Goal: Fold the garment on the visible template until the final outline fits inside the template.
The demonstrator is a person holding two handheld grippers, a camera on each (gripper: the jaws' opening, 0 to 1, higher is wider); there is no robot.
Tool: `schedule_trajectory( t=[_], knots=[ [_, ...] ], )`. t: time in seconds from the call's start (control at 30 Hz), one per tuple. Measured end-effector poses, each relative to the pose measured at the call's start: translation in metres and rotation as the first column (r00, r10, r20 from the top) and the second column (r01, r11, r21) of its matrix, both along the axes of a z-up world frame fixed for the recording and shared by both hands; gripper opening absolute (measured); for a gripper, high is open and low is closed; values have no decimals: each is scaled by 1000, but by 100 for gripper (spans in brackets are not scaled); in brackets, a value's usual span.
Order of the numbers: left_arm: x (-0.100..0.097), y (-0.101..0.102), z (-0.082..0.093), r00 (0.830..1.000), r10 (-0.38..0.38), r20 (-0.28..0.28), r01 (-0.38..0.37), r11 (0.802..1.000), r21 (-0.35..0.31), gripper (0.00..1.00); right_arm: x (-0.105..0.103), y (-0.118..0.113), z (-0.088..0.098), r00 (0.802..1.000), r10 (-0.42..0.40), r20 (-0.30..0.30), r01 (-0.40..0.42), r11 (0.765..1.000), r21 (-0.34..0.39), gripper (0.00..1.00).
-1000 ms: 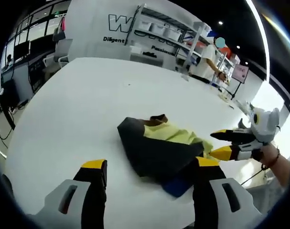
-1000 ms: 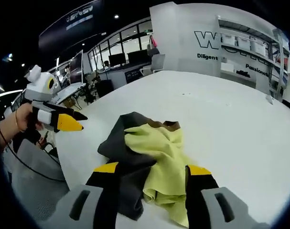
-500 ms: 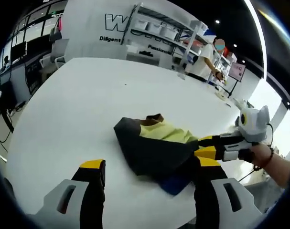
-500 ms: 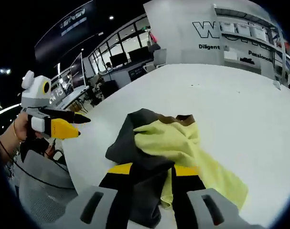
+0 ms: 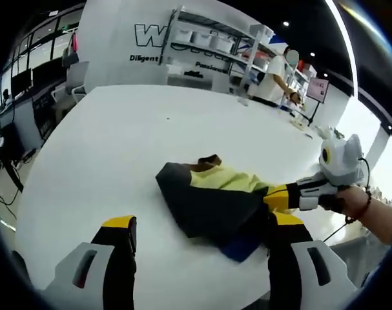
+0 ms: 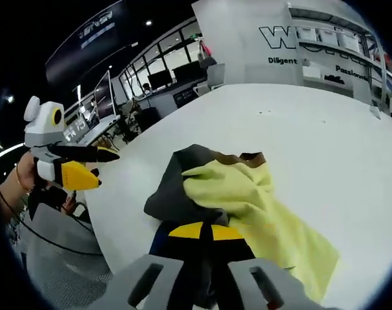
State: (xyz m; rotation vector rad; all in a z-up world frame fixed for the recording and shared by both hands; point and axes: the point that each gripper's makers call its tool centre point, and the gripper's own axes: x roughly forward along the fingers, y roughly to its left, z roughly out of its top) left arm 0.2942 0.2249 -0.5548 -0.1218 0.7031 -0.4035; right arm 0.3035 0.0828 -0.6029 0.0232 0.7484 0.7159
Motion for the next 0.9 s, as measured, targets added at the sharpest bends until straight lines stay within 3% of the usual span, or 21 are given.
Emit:
schedule_trajectory(
  t=[0.53, 0.73, 0.9],
  knots=[
    [-6, 9, 10, 999, -4, 45, 3, 1000, 11, 89, -19, 26, 33, 994, 94, 50, -96, 995, 37, 0],
    [-10, 10, 20, 995, -37, 92, 36, 999, 20, 96, -31, 49, 47, 989, 147, 36, -150, 984, 96, 0],
    [-11, 14, 28, 992, -28, 120, 28, 1000, 1, 97, -44, 75, 61, 982, 189, -22, -181, 963, 200, 0]
  ],
)
